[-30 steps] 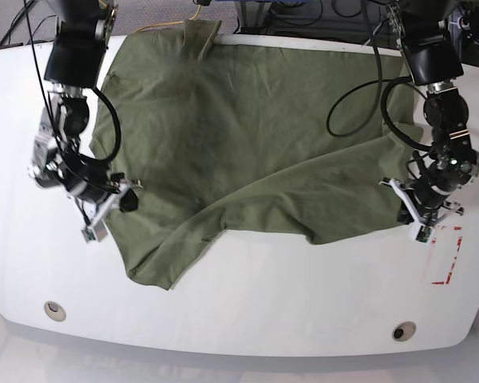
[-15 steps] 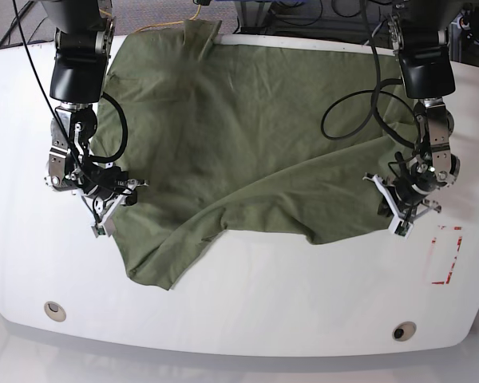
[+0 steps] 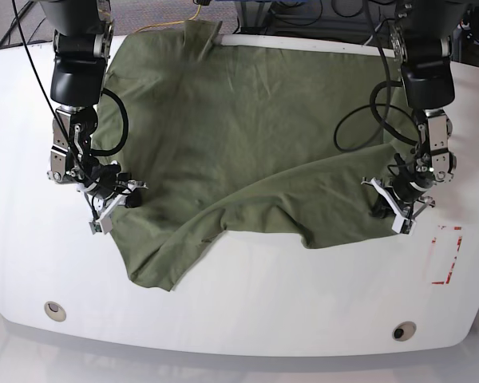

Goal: Layout the t-shirt on the table in an organized manner, then fold the t-shirt properly
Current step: 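Release the shirt and move both grippers to the shirt's hem corners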

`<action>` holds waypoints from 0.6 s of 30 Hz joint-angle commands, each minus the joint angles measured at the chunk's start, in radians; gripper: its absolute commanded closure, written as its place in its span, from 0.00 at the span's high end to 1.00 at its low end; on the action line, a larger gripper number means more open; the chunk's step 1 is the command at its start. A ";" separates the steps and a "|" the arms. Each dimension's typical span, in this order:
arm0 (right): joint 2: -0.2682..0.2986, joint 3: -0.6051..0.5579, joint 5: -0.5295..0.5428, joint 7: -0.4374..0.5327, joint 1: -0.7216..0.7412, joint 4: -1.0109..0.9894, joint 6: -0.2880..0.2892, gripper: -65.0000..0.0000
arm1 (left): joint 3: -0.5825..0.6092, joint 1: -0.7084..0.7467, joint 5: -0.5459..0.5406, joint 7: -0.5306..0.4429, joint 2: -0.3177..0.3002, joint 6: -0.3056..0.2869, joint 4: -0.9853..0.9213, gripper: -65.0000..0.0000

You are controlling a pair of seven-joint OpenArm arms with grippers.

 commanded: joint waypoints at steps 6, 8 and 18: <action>0.042 -0.002 -0.022 0.068 0.075 -0.152 -0.007 0.01 | 0.013 -0.078 0.027 -0.013 -0.008 0.003 -0.123 0.00; 0.048 -0.010 -0.028 0.102 0.093 -0.195 -0.007 0.01 | 0.013 -0.095 0.027 -0.023 -0.008 0.003 -0.143 0.00; 0.076 -0.097 -0.104 0.228 0.191 -0.321 -0.005 0.01 | 0.013 -0.175 0.027 -0.102 -0.008 0.003 -0.231 0.00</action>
